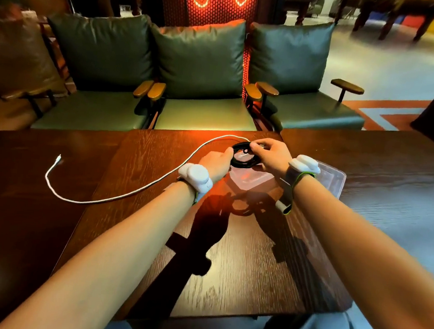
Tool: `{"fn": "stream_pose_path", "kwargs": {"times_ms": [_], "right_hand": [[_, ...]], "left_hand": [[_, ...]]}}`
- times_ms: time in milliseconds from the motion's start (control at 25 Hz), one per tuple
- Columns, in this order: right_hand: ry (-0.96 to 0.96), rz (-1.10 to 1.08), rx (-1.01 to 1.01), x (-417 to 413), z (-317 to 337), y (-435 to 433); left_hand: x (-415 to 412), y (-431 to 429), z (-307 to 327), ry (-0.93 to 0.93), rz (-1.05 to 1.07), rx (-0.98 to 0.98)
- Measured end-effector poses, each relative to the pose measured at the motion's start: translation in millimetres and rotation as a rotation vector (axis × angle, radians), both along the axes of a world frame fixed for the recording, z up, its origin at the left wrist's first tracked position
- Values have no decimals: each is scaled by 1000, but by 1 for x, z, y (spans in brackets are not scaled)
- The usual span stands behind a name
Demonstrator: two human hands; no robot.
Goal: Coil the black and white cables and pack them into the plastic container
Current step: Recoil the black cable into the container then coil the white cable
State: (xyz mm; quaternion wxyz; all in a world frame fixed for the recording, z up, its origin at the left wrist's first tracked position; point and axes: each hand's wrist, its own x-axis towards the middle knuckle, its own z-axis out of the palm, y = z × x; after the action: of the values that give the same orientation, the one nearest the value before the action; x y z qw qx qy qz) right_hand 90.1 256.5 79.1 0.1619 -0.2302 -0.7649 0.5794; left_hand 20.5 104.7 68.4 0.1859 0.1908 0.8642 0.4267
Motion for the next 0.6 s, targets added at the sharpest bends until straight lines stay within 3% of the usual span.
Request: {"fn": "stream_pose_path", "kwargs": {"times_ms": [200, 400, 600], "right_hand": [[-119, -102, 159, -24, -16, 42], [-332, 16, 489, -36, -39, 57], [-627, 250, 936, -42, -39, 59]], "left_hand": [[-14, 40, -5, 186, -27, -258], [-16, 59, -27, 338, 49, -530], [-21, 57, -46, 489, 25, -494]]}}
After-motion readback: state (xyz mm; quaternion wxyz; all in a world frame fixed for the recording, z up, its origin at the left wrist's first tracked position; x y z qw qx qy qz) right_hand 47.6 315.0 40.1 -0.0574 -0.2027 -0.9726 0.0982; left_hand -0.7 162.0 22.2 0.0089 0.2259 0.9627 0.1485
